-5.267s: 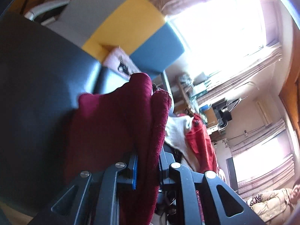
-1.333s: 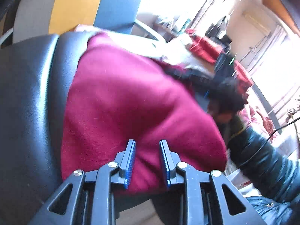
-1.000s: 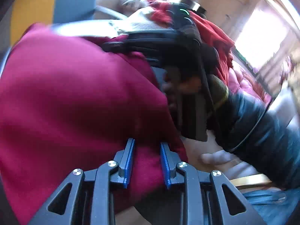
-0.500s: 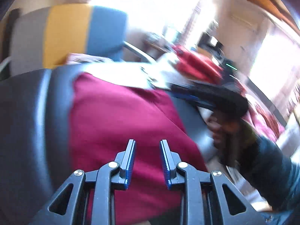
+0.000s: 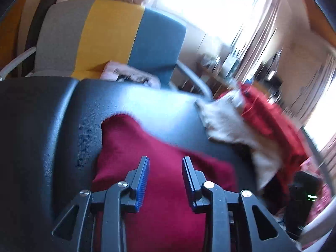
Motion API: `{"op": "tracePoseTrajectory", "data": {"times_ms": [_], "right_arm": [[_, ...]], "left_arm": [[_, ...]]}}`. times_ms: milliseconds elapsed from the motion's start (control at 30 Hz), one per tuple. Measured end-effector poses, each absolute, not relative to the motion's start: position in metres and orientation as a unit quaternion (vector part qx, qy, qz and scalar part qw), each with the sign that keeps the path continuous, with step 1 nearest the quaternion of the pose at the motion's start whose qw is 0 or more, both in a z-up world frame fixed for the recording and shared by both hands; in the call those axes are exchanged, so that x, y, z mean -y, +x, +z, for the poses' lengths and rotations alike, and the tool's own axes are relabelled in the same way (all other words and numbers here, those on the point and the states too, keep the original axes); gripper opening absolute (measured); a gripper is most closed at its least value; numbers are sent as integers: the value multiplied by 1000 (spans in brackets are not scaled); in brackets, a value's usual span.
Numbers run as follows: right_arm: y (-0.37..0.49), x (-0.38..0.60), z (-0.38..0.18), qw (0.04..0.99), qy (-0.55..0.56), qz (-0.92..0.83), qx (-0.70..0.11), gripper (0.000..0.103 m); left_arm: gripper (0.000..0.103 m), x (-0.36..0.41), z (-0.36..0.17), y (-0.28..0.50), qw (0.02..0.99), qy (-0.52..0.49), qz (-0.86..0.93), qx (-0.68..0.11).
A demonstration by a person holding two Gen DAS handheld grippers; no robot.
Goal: Fold clothes
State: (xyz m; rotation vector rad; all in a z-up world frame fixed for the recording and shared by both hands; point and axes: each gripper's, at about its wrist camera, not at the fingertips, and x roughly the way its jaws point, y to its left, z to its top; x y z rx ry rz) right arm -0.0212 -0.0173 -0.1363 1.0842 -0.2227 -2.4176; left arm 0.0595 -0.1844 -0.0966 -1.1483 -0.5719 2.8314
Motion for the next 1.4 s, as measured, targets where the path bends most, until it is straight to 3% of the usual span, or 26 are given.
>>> {"op": "tracePoseTrajectory", "data": {"times_ms": [67, 533, 567, 667, 733, 867, 933, 1167, 1300, 1367, 1400], "right_arm": [[-22, 14, -140, 245, 375, -892, 68, 24], [-67, 65, -145, 348, 376, -858, 44, 27], [-67, 70, -144, 360, 375, -853, 44, 30], [-65, 77, -138, 408, 372, -832, 48, 55], [-63, 76, -131, 433, 372, -819, 55, 70], [-63, 46, -111, 445, 359, -814, 100, 85], [-65, 29, -111, 444, 366, -810, 115, 100], [-90, 14, -156, 452, 466, -747, 142, 102], [-83, 36, -166, 463, 464, -748, 100, 103], [-77, 42, -166, 468, 456, -753, 76, 103], [-73, 45, -165, 468, 454, -756, 60, 99]], "left_arm": [[32, 184, -119, 54, 15, -382, 906, 181], [32, 225, -121, 47, -65, -378, 910, 160], [32, 230, -118, 52, -65, -377, 910, 163], [32, 251, -104, 76, -51, -359, 912, 193], [45, 267, -94, 101, -47, -340, 914, 215], [53, 296, -92, 137, -26, -334, 906, 259], [60, 311, -102, 148, -6, -341, 891, 300], [61, 312, -138, 131, 61, -372, 851, 365], [67, 301, -146, 111, 85, -380, 849, 358], [66, 298, -152, 105, 97, -384, 846, 357], [60, 296, -155, 104, 100, -386, 845, 356]]}}
